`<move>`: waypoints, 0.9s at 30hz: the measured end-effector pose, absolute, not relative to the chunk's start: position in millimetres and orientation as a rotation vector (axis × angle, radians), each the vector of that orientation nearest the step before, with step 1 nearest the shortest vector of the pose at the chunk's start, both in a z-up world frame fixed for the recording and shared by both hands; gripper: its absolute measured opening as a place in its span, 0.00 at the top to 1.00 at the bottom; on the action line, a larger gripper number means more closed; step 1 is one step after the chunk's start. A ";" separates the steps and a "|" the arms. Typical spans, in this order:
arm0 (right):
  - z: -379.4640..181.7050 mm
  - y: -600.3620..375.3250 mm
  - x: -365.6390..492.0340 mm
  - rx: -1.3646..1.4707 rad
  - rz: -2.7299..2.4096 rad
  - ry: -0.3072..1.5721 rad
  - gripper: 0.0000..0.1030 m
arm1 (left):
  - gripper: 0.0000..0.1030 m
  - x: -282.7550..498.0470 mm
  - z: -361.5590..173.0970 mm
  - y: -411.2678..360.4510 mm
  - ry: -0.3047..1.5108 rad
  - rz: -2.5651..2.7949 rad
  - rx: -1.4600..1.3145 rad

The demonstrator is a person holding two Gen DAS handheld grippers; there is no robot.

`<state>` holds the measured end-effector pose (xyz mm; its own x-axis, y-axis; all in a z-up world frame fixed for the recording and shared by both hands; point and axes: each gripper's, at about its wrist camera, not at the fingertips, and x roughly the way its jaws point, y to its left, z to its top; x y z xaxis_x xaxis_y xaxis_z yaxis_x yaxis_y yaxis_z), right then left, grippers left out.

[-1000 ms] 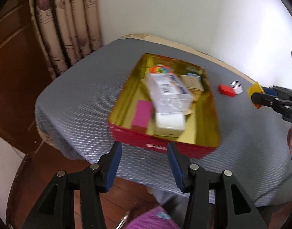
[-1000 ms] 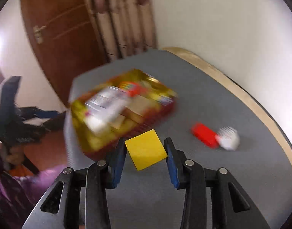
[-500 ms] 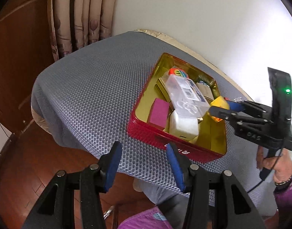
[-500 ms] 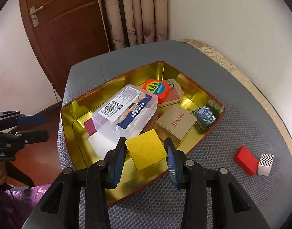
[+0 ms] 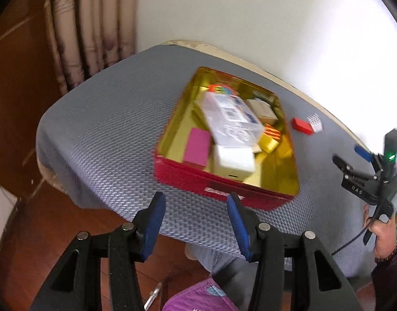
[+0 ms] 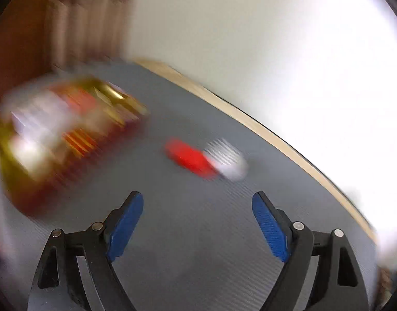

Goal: Organize rigid objects
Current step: 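Carry the yellow cube into the tin and open the right gripper, then grasp the red block with the left gripper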

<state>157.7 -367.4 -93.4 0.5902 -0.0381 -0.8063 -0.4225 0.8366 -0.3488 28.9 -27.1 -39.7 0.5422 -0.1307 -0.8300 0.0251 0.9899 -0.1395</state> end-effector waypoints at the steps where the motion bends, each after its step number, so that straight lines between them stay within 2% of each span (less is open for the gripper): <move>1: -100.1 -393.3 154.3 -0.561 0.181 0.957 0.19 | 0.51 27.3 -40.3 -33.3 0.993 -0.117 -0.099; 5: -111.3 -476.1 138.1 -0.550 0.009 1.025 0.18 | 0.51 22.9 -37.9 -77.8 1.025 -0.249 -0.006; 7: -103.5 -511.6 130.7 -0.413 -0.007 1.037 0.04 | 0.51 26.7 -30.1 -103.4 1.034 -0.316 0.031; 10: -93.2 -547.7 131.1 -0.205 -0.044 1.041 0.01 | 0.48 45.3 -9.8 -152.3 1.005 -0.428 0.110; 16: -92.3 -553.3 131.7 -0.149 -0.020 1.050 0.01 | 0.46 117.4 -0.2 -239.0 0.948 -0.695 0.357; 21: -88.7 -555.3 130.4 -0.110 0.016 1.031 0.01 | 0.46 181.4 -27.2 -288.3 1.014 -0.808 0.640; 27: -82.4 -565.1 124.5 -0.073 0.039 1.021 0.01 | 0.46 236.6 -68.0 -310.9 1.089 -0.831 0.779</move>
<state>124.5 -565.1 -82.4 0.5217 -0.0021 -0.8531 -0.0666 0.9968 -0.0432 236.6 -310.9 -68.0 0.2404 -0.1841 -0.9531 0.8709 0.4745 0.1280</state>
